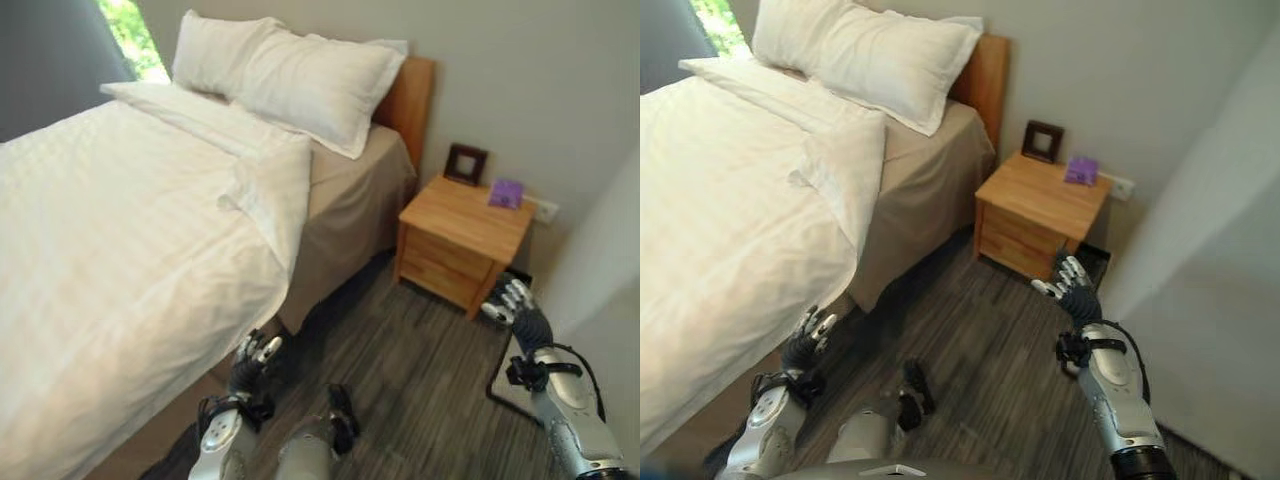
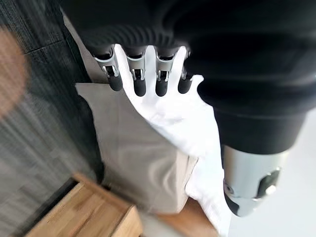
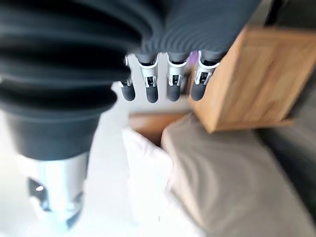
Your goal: Making the bed.
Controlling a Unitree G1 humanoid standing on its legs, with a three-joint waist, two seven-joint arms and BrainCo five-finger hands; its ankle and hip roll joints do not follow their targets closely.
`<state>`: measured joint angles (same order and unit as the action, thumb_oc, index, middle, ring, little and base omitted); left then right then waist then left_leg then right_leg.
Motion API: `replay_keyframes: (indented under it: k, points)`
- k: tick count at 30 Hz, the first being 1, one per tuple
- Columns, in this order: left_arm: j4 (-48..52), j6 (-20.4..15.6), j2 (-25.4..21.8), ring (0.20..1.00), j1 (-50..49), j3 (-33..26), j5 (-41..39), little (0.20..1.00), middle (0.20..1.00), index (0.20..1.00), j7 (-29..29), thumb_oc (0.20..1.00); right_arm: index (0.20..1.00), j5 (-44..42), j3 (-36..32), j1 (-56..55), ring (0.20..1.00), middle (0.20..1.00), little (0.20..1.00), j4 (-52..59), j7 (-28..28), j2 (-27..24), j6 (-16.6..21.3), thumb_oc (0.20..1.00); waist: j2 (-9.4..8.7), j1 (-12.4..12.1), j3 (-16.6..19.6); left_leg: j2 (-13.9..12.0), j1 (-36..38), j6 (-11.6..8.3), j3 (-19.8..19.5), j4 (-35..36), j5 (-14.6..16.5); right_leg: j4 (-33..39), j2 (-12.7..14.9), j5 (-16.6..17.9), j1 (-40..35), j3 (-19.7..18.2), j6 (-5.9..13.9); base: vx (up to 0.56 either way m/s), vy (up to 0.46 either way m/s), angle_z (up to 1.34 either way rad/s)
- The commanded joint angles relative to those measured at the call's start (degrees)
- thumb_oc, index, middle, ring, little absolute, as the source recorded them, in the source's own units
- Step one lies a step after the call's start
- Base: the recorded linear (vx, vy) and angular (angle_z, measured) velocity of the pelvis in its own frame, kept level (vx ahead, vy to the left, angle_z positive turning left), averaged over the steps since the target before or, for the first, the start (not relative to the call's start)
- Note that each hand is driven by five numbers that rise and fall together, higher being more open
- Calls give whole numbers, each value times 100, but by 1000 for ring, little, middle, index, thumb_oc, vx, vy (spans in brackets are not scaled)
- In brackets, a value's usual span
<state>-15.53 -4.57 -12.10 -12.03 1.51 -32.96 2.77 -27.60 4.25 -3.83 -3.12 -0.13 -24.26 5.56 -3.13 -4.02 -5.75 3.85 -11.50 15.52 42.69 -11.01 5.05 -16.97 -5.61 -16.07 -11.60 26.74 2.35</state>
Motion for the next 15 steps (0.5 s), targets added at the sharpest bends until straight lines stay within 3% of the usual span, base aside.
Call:
replay_keyframes:
  k: [1, 2, 4, 5, 7, 10, 13, 15]
  points:
    - [370, -180, -316, 1000, 392, 4, -1, 1000, 1000, 1000, 6, 1000, 1000, -47, -57, 459, 1000, 1000, 1000, 277, 210, -23, 183, 1000, -68, -117, 86, -350, 902, -1000, -1284, 810, -581, -1620, 1974, 2982, 330, -672, 1126, 417, 119, 48]
    - [372, -193, -341, 1000, 474, 12, -56, 1000, 1000, 1000, 41, 1000, 1000, -100, 55, 541, 1000, 1000, 1000, 281, 272, 50, 161, 1000, -33, 9, -12, -269, 1154, -902, -1396, 921, -508, -2262, 2110, 2941, 692, -753, 1108, 354, -34, 82]
    - [398, -221, -404, 1000, 548, 27, -1, 1000, 1000, 1000, 76, 1000, 1000, -125, 154, 575, 1000, 1000, 1000, 256, 366, 64, 154, 1000, 14, 127, -91, -283, 1339, -874, -1648, 965, -425, -2625, 2014, 2759, 1087, -950, 1034, 259, -141, 158]
    - [440, -241, -472, 1000, 648, 16, -35, 1000, 1000, 1000, 61, 1000, 1000, -40, 223, 567, 1000, 1000, 1000, 289, 441, -5, 69, 1000, 72, 197, -170, -403, 1550, -933, -1981, 1018, -472, -2198, 2058, 2521, 1469, -968, 732, 307, -305, 206]
    - [495, -270, -496, 1000, 674, 79, -147, 1000, 1000, 1000, -55, 1000, 1000, -65, 209, 462, 1000, 1000, 1000, 272, 546, -110, 0, 1000, -8, 313, -219, -449, 1678, -1100, -2468, 1048, -442, -1217, 2192, 2431, 1570, -1129, 629, 373, -390, 172]
    - [416, -262, -565, 1000, 654, 217, -98, 1000, 1000, 1000, -198, 1000, 1000, 76, 166, 284, 1000, 1000, 1000, 259, 699, -308, -31, 1000, -225, 421, -239, -468, 1727, -1331, -3121, 959, -255, 700, 1904, 2357, 1559, -2194, 713, 334, -375, 134]
    - [218, -287, -649, 1000, 780, 363, 32, 1000, 1000, 1000, -359, 1000, 1000, 271, -15, 23, 1000, 1000, 1000, 337, 848, -523, -42, 1000, -345, 551, -223, -425, 1794, -1430, -3940, 1080, -176, 1598, 1516, 2289, 1610, -3573, 944, 329, -266, 143]
    - [194, -292, -670, 1000, 831, 358, 96, 1000, 1000, 1000, -360, 1000, 1000, 220, -97, -55, 1000, 1000, 1000, 410, 842, -499, 5, 1000, -393, 497, -228, -407, 1878, -1503, -4326, 1168, -151, 1831, 1433, 2478, 1765, -3561, 975, 313, -261, 154]
